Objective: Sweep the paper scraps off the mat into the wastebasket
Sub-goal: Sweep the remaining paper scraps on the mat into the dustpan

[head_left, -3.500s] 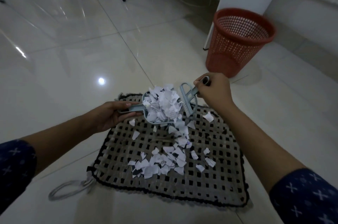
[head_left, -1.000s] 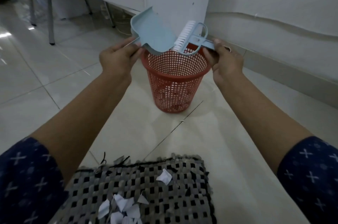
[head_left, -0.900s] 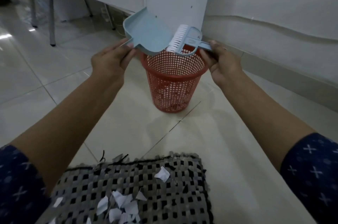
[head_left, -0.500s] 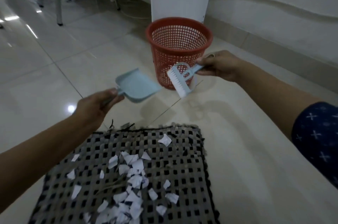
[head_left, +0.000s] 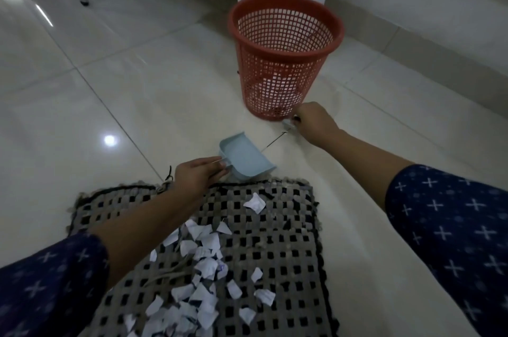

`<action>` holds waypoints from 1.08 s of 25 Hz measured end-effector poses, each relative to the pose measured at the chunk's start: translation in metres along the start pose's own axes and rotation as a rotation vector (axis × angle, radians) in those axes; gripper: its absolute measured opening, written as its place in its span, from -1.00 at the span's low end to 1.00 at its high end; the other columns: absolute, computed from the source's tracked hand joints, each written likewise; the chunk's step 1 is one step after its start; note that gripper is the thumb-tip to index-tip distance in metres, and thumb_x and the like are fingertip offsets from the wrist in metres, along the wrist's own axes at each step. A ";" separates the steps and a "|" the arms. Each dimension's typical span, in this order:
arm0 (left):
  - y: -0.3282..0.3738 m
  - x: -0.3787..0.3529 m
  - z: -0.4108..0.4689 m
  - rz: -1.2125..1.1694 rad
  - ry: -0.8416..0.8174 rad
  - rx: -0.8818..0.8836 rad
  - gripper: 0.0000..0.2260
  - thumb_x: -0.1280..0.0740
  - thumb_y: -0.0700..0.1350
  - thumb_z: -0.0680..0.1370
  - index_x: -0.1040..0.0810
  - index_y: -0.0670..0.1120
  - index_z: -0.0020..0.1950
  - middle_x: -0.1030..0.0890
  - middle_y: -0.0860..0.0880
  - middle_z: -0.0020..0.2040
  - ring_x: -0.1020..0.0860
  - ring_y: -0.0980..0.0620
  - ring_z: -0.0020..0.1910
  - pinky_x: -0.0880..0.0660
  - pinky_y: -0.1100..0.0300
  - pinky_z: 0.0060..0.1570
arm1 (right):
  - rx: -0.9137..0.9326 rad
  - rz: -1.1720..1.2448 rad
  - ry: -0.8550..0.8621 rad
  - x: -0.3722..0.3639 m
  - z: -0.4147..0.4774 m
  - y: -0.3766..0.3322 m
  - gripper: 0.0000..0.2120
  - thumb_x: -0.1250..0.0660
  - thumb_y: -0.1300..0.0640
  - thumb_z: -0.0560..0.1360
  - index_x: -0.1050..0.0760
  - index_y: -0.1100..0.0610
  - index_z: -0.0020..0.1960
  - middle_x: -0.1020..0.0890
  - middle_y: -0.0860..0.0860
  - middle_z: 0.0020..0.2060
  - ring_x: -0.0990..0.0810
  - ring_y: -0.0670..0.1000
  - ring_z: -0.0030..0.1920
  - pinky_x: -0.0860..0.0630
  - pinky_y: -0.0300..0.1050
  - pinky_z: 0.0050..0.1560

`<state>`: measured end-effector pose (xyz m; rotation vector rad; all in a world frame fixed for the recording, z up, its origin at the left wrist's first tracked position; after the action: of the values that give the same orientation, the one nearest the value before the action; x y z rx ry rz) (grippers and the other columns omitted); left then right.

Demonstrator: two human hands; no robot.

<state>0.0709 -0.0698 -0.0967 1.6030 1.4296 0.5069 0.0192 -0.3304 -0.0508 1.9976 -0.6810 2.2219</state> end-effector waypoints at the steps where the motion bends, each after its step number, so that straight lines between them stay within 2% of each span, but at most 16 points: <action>1: -0.004 -0.002 0.001 -0.003 0.002 0.008 -0.88 -0.38 -0.43 0.40 -0.58 -0.34 -0.08 -0.67 -0.23 -0.23 -0.67 -0.12 -0.24 -0.62 0.21 -0.19 | 0.001 0.014 -0.003 -0.003 -0.001 -0.002 -0.87 -0.25 0.32 0.48 -0.56 0.32 -0.06 -0.63 0.29 -0.02 -0.57 0.24 -0.03 -0.44 -0.01 -0.07; 3: -0.010 -0.004 0.004 -0.003 0.009 0.022 -0.89 -0.39 -0.43 0.39 -0.58 -0.34 -0.10 -0.63 -0.26 -0.14 -0.64 -0.16 -0.16 -0.62 0.18 -0.13 | 0.011 0.039 -0.003 -0.003 0.000 -0.010 -0.87 -0.27 0.32 0.47 -0.59 0.32 -0.08 -0.65 0.26 -0.04 -0.57 0.22 -0.04 -0.44 -0.02 -0.06; 6: -0.013 -0.005 0.007 0.006 0.017 0.019 -0.85 -0.39 -0.44 0.39 -0.57 -0.36 -0.06 -0.62 -0.27 -0.12 -0.63 -0.18 -0.14 -0.61 0.20 -0.14 | 0.073 0.136 -0.077 0.003 0.003 -0.031 -0.88 -0.34 0.31 0.44 -0.65 0.29 -0.10 -0.69 0.21 -0.09 -0.60 0.12 -0.08 -0.51 -0.06 -0.02; 9: -0.015 -0.005 0.008 -0.004 0.019 0.022 -0.87 -0.38 -0.45 0.39 -0.56 -0.36 -0.08 -0.62 -0.28 -0.12 -0.62 -0.19 -0.14 -0.62 0.21 -0.17 | 0.072 0.195 -0.115 0.016 0.008 -0.045 -0.90 -0.38 0.29 0.43 -0.67 0.26 -0.11 -0.71 0.18 -0.12 -0.63 0.07 -0.12 -0.49 -0.14 -0.07; 12: -0.016 -0.003 0.010 -0.008 0.025 0.027 -0.90 -0.38 -0.45 0.39 -0.56 -0.33 -0.13 -0.62 -0.28 -0.13 -0.63 -0.19 -0.15 -0.62 0.20 -0.17 | -0.016 0.225 -0.055 0.030 0.014 -0.039 -0.89 -0.38 0.26 0.42 -0.65 0.30 -0.19 -0.70 0.21 -0.20 -0.63 0.08 -0.20 -0.53 -0.07 -0.14; 15: -0.017 -0.002 0.012 -0.023 0.011 0.039 -0.89 -0.38 -0.45 0.39 -0.57 -0.34 -0.12 -0.64 -0.26 -0.19 -0.66 -0.14 -0.20 -0.62 0.18 -0.13 | -0.024 0.159 -0.066 0.020 0.006 -0.035 -0.89 -0.34 0.32 0.40 -0.65 0.30 -0.17 -0.70 0.22 -0.16 -0.64 0.14 -0.13 -0.54 -0.02 -0.12; 17: -0.019 0.001 0.013 -0.054 0.003 0.048 -0.87 -0.38 -0.44 0.39 -0.57 -0.36 -0.08 -0.66 -0.25 -0.21 -0.67 -0.12 -0.22 -0.62 0.16 -0.10 | -0.001 0.168 -0.106 0.007 -0.004 -0.045 -0.86 -0.32 0.34 0.43 -0.66 0.29 -0.12 -0.70 0.18 -0.11 -0.61 0.06 -0.11 -0.43 -0.16 -0.13; 19: -0.018 0.003 0.012 -0.094 -0.015 0.055 -0.85 -0.38 -0.44 0.39 -0.56 -0.38 -0.05 -0.65 -0.28 -0.15 -0.67 -0.15 -0.16 -0.61 0.16 -0.08 | 0.039 0.191 -0.123 0.001 -0.010 -0.061 -0.86 -0.32 0.32 0.46 -0.65 0.28 -0.08 -0.70 0.17 -0.10 -0.56 -0.01 -0.13 -0.39 -0.21 -0.12; 23: -0.012 0.014 0.005 -0.137 -0.047 0.069 -0.84 -0.36 -0.44 0.40 -0.56 -0.39 -0.03 -0.68 -0.24 -0.19 -0.69 -0.10 -0.22 -0.60 0.24 -0.20 | 0.064 0.232 -0.048 0.016 -0.021 -0.072 -0.88 -0.34 0.27 0.47 -0.66 0.21 -0.07 -0.70 0.14 -0.16 -0.56 0.00 -0.24 -0.50 -0.15 -0.14; 25: -0.006 0.027 -0.001 -0.141 -0.071 0.045 -0.83 -0.35 -0.43 0.42 -0.55 -0.39 0.00 -0.69 -0.22 -0.19 -0.69 -0.09 -0.20 -0.60 0.25 -0.19 | 0.039 0.284 0.039 0.033 -0.029 -0.068 -0.89 -0.35 0.24 0.45 -0.66 0.20 -0.10 -0.71 0.12 -0.20 -0.62 0.05 -0.23 -0.58 -0.03 -0.08; 27: 0.002 0.044 -0.013 -0.127 -0.101 0.037 -0.82 -0.34 -0.41 0.44 -0.55 -0.39 0.03 -0.68 -0.21 -0.09 -0.68 -0.09 -0.14 -0.59 0.26 -0.14 | -0.015 0.383 0.134 0.052 -0.033 -0.065 -0.90 -0.36 0.22 0.43 -0.65 0.21 -0.17 -0.70 0.16 -0.26 -0.66 0.11 -0.24 -0.62 0.14 -0.08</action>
<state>0.0733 -0.0240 -0.0996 1.5333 1.4605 0.3237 0.0032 -0.2721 0.0148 1.8125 -1.1405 2.5134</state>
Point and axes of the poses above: each hand's wrist, its own z-axis towards the middle knuckle, its own x-axis out of the back of the hand, y = z × x, the point moved 3 cm from there along z, towards the middle knuckle
